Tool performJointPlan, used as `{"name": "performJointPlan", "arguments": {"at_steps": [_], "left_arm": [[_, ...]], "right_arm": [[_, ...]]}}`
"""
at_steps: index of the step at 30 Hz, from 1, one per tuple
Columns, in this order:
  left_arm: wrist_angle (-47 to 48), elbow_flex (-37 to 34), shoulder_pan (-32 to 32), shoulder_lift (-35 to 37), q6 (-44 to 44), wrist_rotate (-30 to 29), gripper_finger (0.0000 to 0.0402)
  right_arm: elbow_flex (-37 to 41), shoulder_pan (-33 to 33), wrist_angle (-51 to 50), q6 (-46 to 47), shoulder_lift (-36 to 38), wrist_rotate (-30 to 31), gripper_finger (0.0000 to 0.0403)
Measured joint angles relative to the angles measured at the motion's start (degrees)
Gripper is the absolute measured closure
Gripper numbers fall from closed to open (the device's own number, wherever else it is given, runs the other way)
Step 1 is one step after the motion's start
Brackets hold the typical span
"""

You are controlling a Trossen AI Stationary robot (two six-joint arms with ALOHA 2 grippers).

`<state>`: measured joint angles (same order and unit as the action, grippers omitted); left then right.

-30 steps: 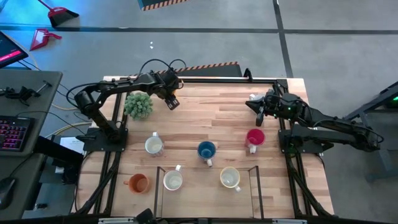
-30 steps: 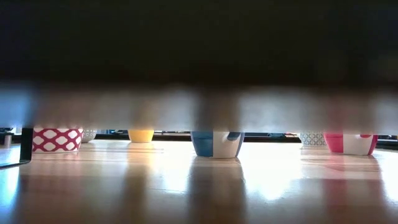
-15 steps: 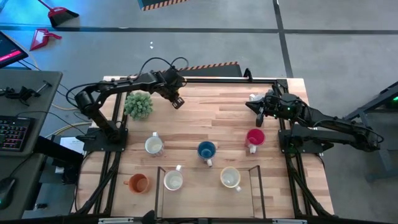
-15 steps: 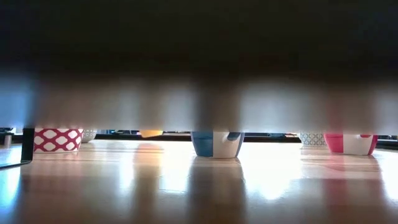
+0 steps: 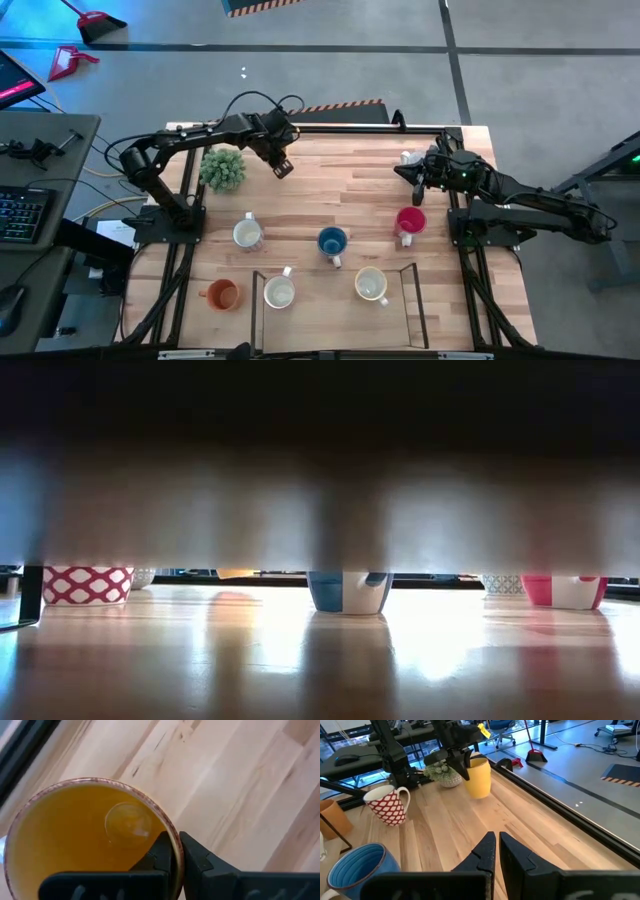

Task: Place coffee mugs
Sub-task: Put the orange mug on the shelf

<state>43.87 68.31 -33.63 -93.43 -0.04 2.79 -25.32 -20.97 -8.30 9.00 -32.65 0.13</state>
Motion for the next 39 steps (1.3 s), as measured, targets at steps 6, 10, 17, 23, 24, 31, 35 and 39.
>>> {"name": "performJointPlan", "arguments": {"at_steps": [6, 10, 17, 23, 24, 31, 35, 39], "left_arm": [[4.3, 0.0, 0.0, 1.4, 3.5, -2.0, 0.0398], [6.1, 0.0, -0.3, 6.3, 3.8, -4.8, 0.0398], [10.0, 0.1, 1.8, 15.0, 0.6, -5.1, 0.0398], [10.2, 0.1, 10.3, 17.5, -3.7, -6.7, 0.0398], [10.2, 0.1, 12.0, 17.5, -4.5, -7.3, 0.0398], [11.2, 0.0, 22.2, 17.5, -10.9, -10.2, 0.0398], [10.6, 0.0, 26.8, 17.0, -15.4, -10.9, 0.0398], [9.3, 0.1, 30.9, 15.2, -18.8, -11.0, 0.0398]], "right_arm": [[0.0, 0.0, -0.1, 0.0, 0.0, 0.0, 0.0391], [0.0, 0.0, -0.1, 0.0, 0.0, 0.0, 0.0391], [0.0, 0.0, -0.1, 0.0, 0.0, 0.0, 0.0391], [0.0, 0.0, -0.1, 0.0, 0.0, 0.0, 0.0391], [0.0, 0.0, -0.1, 0.0, 0.0, 0.0, 0.0391], [0.0, 0.0, -0.1, 0.0, 0.0, 0.0, 0.0391], [0.0, 0.0, -0.1, 0.0, 0.0, 0.0, 0.0391], [0.0, 0.0, -0.1, 0.0, 0.0, 0.0, 0.0391]]}}
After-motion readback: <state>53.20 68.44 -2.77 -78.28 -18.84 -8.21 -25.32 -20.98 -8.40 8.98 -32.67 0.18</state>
